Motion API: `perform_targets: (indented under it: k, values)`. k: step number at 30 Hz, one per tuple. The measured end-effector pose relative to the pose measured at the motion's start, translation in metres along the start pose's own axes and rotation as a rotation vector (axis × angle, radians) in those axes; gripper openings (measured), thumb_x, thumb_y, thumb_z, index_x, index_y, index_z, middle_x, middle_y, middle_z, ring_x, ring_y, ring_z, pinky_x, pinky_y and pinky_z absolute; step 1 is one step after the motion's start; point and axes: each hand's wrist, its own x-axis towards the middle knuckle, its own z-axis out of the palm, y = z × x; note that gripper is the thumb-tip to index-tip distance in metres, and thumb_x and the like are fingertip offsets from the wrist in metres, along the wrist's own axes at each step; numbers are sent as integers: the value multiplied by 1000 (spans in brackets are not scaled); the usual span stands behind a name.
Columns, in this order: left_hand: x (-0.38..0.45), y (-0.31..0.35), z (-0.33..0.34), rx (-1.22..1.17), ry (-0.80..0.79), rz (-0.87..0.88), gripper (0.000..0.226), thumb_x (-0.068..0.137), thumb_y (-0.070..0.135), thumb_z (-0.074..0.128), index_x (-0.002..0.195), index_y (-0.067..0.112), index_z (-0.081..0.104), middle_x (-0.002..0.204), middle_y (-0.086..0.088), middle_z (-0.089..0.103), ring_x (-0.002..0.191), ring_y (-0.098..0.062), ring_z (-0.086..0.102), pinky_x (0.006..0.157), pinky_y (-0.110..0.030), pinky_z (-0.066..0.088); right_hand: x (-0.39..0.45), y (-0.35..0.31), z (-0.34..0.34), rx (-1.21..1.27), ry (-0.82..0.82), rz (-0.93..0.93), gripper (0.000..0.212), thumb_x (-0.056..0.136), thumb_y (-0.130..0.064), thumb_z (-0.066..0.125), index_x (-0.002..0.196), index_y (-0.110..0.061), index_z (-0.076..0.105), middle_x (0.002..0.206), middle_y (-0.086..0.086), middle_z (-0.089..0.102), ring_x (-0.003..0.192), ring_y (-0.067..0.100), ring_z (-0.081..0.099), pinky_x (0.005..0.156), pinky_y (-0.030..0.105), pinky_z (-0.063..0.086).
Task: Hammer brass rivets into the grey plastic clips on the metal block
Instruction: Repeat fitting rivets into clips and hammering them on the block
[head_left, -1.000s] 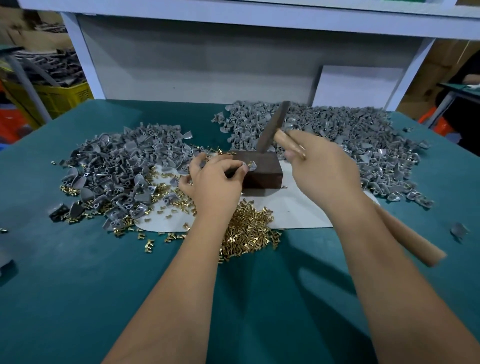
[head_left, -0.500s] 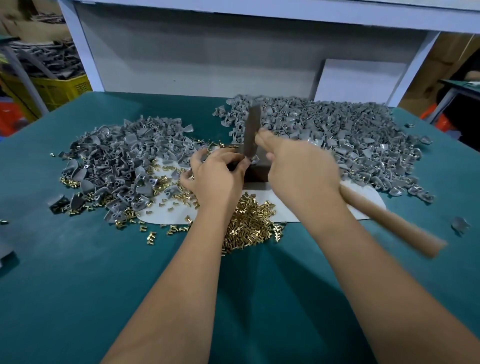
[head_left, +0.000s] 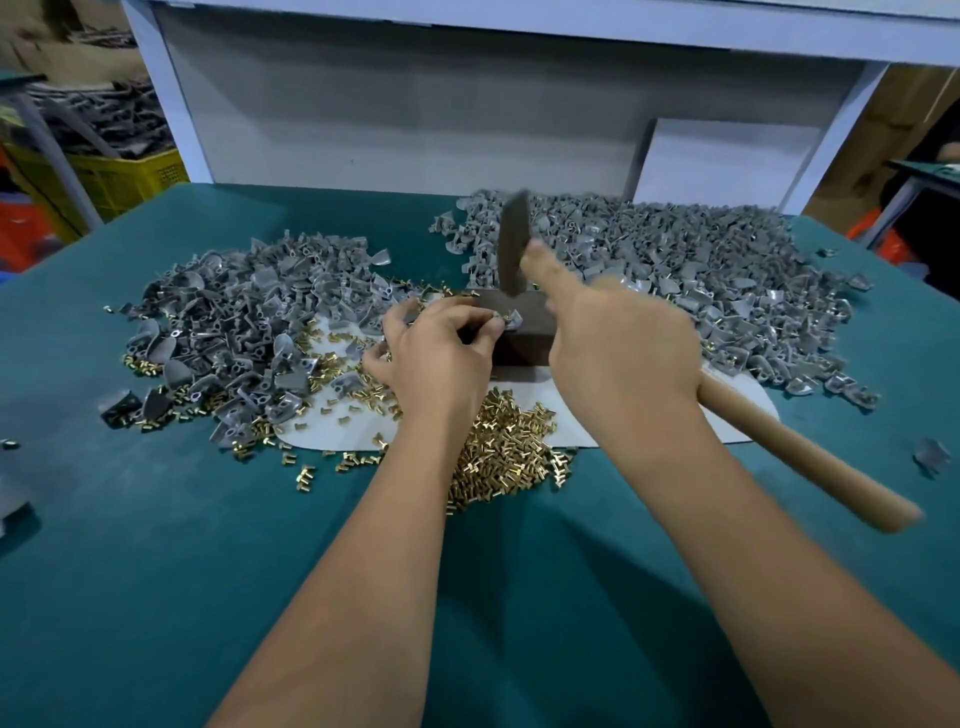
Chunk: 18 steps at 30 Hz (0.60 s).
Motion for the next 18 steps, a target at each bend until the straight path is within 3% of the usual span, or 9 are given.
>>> perform_targets:
  k: [2, 6, 9, 12, 15, 18]
  values:
    - [-1, 1, -1, -28, 8, -1, 7, 84, 47, 72, 85, 41, 76, 112, 30, 63, 135, -13, 27, 101, -46, 13, -3, 0, 2, -21, -72, -43, 69, 92, -11, 47, 147, -42, 20, 90, 6, 58, 52, 22, 33, 44, 27, 22]
    - [0, 0, 0, 32, -19, -3, 9, 86, 49, 69, 88, 42, 75, 117, 27, 65, 136, -14, 26, 103, -48, 14, 2, 2, -1, -12, 19, 6, 66, 93, -14, 48, 147, -43, 22, 75, 3, 44, 47, 19, 27, 43, 25, 18]
    - [-1, 0, -2, 10, -34, 16, 10, 87, 47, 68, 90, 42, 76, 118, 26, 65, 135, -16, 27, 104, -52, 15, 1, 3, 2, -40, -69, -83, 66, 91, -10, 46, 145, -43, 24, 74, 2, 47, 49, 22, 36, 44, 27, 22]
    - [-1, 1, -2, 12, -26, 6, 10, 87, 48, 68, 89, 41, 75, 118, 26, 65, 136, -15, 26, 104, -52, 15, 5, 6, 1, -18, -2, -41, 63, 93, -13, 48, 144, -43, 28, 78, 2, 53, 53, 25, 40, 43, 26, 21]
    - [1, 1, -2, 32, -33, 14, 10, 87, 47, 68, 90, 40, 75, 119, 25, 65, 135, -17, 26, 104, -53, 15, 6, 5, 6, -18, -29, -102, 67, 92, -11, 48, 145, -43, 24, 79, 2, 56, 56, 25, 45, 46, 28, 30]
    - [0, 1, -2, 40, -43, 15, 11, 88, 48, 67, 90, 39, 75, 119, 25, 65, 135, -18, 26, 104, -55, 15, 13, 6, 6, 4, 10, -73, 63, 93, -12, 50, 143, -44, 27, 71, 0, 47, 54, 25, 45, 45, 27, 30]
